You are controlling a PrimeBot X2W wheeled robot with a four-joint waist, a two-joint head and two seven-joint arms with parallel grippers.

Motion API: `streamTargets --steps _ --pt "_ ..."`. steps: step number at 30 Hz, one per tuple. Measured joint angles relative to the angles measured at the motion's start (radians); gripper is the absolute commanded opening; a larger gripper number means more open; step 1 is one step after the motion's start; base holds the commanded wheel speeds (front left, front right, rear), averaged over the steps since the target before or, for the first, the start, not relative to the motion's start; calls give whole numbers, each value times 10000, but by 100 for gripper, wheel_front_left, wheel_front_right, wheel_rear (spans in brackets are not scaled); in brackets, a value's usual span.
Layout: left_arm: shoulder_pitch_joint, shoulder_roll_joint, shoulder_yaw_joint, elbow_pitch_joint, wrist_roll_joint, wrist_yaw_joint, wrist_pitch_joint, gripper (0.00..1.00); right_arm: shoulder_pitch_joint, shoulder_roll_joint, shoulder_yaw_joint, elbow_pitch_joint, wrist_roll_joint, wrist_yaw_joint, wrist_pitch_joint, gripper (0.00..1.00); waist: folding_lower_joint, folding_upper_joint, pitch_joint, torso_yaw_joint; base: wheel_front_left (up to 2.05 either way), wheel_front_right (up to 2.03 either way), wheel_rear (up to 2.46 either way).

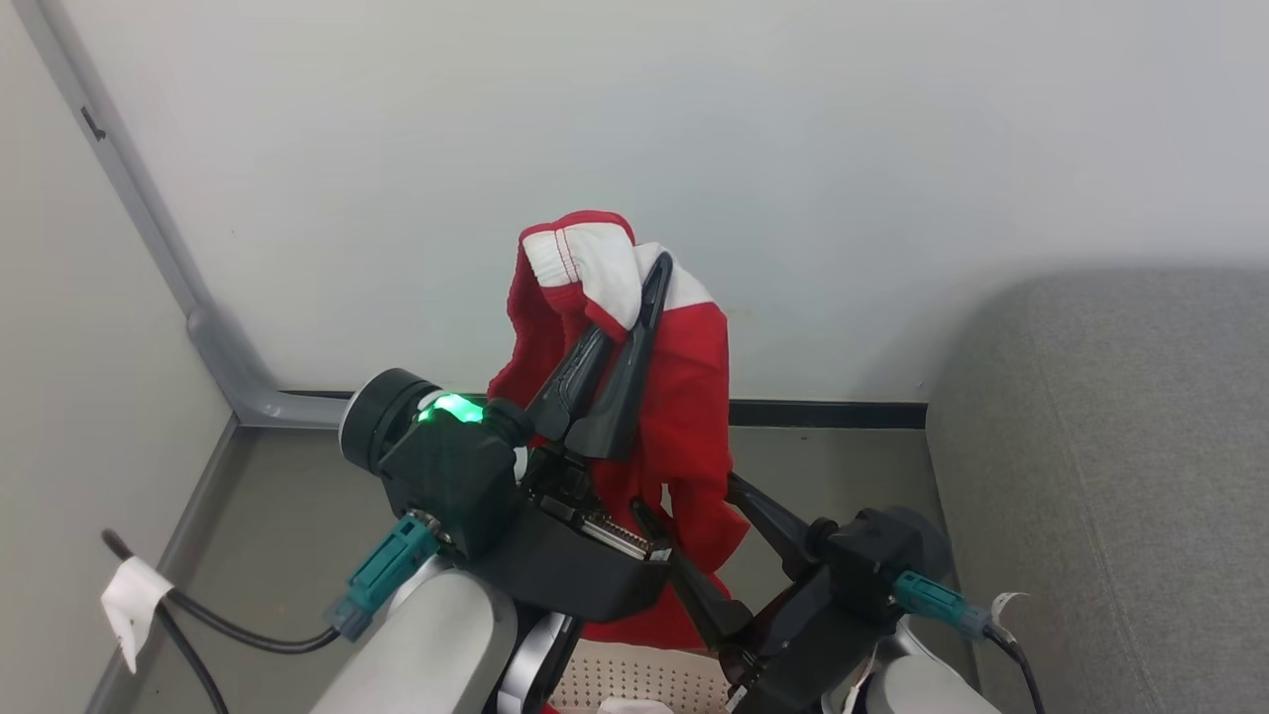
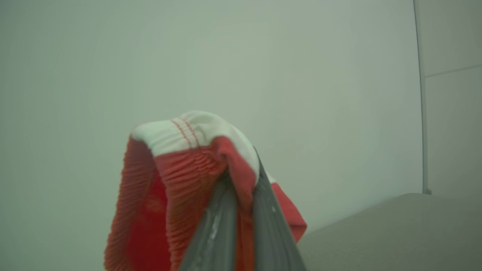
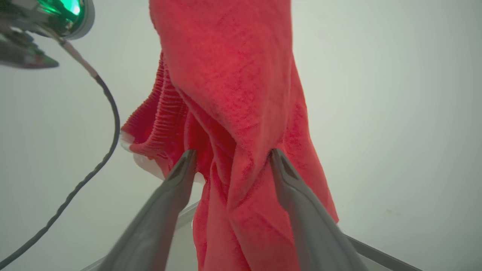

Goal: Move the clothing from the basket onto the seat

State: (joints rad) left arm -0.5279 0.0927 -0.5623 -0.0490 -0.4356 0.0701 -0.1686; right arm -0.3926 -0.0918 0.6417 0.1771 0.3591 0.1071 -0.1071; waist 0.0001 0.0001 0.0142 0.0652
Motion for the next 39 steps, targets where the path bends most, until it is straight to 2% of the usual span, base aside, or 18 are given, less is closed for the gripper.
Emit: streamTargets --steps 1,2,3,23,24,25,26,28,39 --pt "0 -4 -13 0 0 0 13 0 -90 23 56 98 2 2 0 100 0 0 3 14 0 0 0" --pt "0 -6 -21 0 -2 0 44 0 -156 56 94 192 12 23 -2 44 0 0 5 27 0 0 0" --pt "0 -6 -27 2 -2 0 59 0 -212 81 142 280 19 69 -13 0 0 0 7 41 0 0 0" --pt "88 33 -8 -21 -46 19 357 0 -635 113 150 1060 385 77 -550 0 0 0 70 85 0 0 0" --pt "137 40 -12 -17 -46 21 360 7 -728 119 90 1104 385 77 -602 0 0 0 80 72 0 0 0" --pt "228 50 -13 -21 -46 29 362 26 -813 119 8 1126 385 77 -627 0 0 0 88 61 0 0 0" --pt "315 75 -27 -13 -46 50 391 38 -901 117 -73 1164 387 77 -640 0 0 0 94 50 0 0 0" --pt "499 144 -46 -13 -44 98 449 100 -971 104 -224 1195 397 77 -715 0 0 0 102 29 0 0 0" --pt "1381 497 -405 -13 -15 104 708 100 -1121 -98 -713 1344 495 58 -943 0 -1 0 154 -71 0 0 0"
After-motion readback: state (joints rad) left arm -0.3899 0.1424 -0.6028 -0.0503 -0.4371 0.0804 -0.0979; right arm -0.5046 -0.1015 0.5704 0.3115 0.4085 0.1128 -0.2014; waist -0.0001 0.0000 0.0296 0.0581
